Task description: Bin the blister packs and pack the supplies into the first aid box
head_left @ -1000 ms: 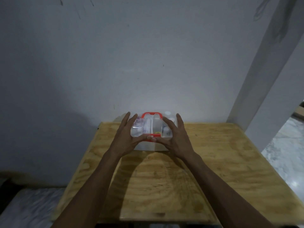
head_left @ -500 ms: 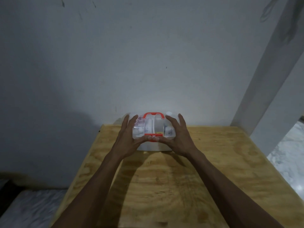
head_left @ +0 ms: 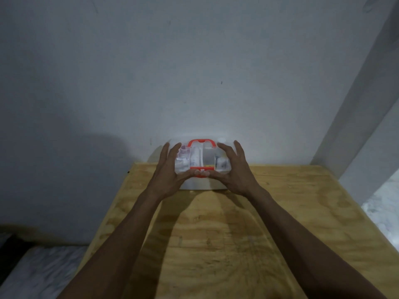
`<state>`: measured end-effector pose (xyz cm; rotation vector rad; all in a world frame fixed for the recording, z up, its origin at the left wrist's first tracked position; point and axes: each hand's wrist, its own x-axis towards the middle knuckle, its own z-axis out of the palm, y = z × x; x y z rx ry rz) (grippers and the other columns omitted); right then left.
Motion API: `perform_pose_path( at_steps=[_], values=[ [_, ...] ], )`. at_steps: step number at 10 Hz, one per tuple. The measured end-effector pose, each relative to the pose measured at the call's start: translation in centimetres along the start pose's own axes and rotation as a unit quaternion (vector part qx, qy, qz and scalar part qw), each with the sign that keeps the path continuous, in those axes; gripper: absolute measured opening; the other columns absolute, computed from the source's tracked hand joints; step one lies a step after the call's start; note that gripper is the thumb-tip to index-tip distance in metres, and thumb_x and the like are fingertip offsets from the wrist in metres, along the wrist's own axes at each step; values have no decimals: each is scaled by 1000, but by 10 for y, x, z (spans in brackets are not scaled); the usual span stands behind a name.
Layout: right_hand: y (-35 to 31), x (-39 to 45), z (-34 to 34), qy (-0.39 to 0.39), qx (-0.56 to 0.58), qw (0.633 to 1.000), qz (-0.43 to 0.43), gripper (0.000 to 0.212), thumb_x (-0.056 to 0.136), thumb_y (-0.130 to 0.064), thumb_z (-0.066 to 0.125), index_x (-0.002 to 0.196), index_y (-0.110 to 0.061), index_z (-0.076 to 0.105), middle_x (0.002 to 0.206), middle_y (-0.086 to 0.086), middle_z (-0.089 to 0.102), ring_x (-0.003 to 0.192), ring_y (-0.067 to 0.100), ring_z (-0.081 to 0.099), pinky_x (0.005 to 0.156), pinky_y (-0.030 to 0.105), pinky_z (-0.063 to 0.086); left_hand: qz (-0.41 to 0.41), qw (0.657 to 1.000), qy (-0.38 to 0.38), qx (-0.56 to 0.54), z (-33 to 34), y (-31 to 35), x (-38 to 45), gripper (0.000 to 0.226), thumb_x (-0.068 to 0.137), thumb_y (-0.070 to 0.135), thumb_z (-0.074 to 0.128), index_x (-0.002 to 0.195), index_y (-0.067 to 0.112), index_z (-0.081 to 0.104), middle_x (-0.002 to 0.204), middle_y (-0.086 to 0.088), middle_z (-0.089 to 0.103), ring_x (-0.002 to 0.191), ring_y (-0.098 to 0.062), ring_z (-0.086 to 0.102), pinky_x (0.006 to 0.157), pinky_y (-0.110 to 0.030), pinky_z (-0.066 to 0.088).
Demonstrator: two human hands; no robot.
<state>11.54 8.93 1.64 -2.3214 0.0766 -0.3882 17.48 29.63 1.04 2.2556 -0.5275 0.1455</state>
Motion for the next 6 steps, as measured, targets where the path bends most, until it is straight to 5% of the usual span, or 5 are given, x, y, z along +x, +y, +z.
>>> perform_pose_path(
  at_steps=[4,6],
  values=[
    [-8,-6,-2,-12,-3,1000,16,96,71,-59,74,150,-34,24,164,4,-4,148,28,17,112,43,30,-26,997,17,64,1,10,-8,101,67,76,56,152,31,24,164,-2,10,149,-26,13,114,-50,26],
    [-8,-46,-10,21,8,1000,0,83,79,-62,62,149,-32,28,160,1,23,144,24,27,110,45,32,-29,990,73,115,1,28,-31,99,68,85,45,149,30,31,160,-4,22,146,-27,23,114,-53,31]
  ],
)
